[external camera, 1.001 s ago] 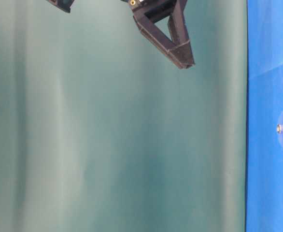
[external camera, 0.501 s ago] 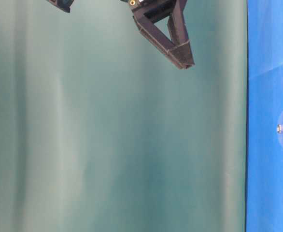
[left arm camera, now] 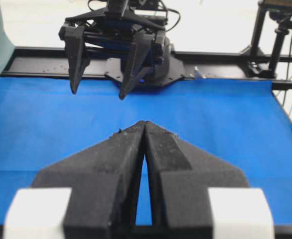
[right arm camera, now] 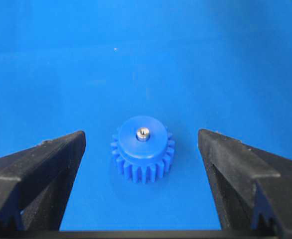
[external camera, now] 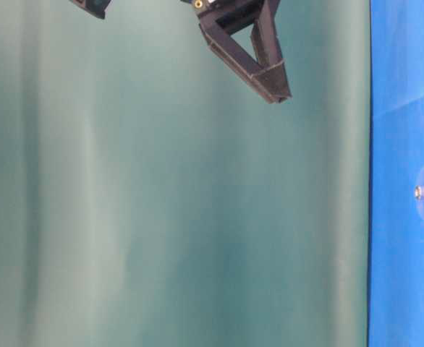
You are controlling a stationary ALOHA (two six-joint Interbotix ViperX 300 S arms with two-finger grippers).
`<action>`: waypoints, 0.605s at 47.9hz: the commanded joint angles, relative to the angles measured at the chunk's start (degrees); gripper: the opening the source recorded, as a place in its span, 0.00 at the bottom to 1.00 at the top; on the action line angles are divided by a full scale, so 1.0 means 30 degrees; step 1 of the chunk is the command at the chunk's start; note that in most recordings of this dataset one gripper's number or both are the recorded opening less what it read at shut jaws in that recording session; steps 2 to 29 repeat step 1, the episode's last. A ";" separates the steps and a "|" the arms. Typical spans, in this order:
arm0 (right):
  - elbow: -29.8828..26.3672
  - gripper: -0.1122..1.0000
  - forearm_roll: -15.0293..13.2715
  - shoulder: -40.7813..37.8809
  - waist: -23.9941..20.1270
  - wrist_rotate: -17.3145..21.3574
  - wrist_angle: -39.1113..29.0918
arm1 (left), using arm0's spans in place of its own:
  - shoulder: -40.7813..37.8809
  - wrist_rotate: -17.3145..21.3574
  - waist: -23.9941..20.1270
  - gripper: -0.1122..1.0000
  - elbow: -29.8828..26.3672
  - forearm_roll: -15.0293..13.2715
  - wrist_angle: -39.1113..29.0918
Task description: Insert the shaft placed at a random location into the center hole of the small gear at another random location.
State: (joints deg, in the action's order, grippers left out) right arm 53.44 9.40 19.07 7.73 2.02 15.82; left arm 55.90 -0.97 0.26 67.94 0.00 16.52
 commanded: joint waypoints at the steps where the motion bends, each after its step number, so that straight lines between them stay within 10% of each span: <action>1: -0.0146 0.82 0.0029 0.0264 -0.0029 0.0029 0.0205 | -0.0059 0.0000 0.0000 0.10 -0.0205 0.0029 0.0117; 29: -0.0146 0.82 0.0029 0.0264 -0.0029 0.0029 0.0205 | -0.0059 0.0000 0.0000 0.10 -0.0205 0.0029 0.0117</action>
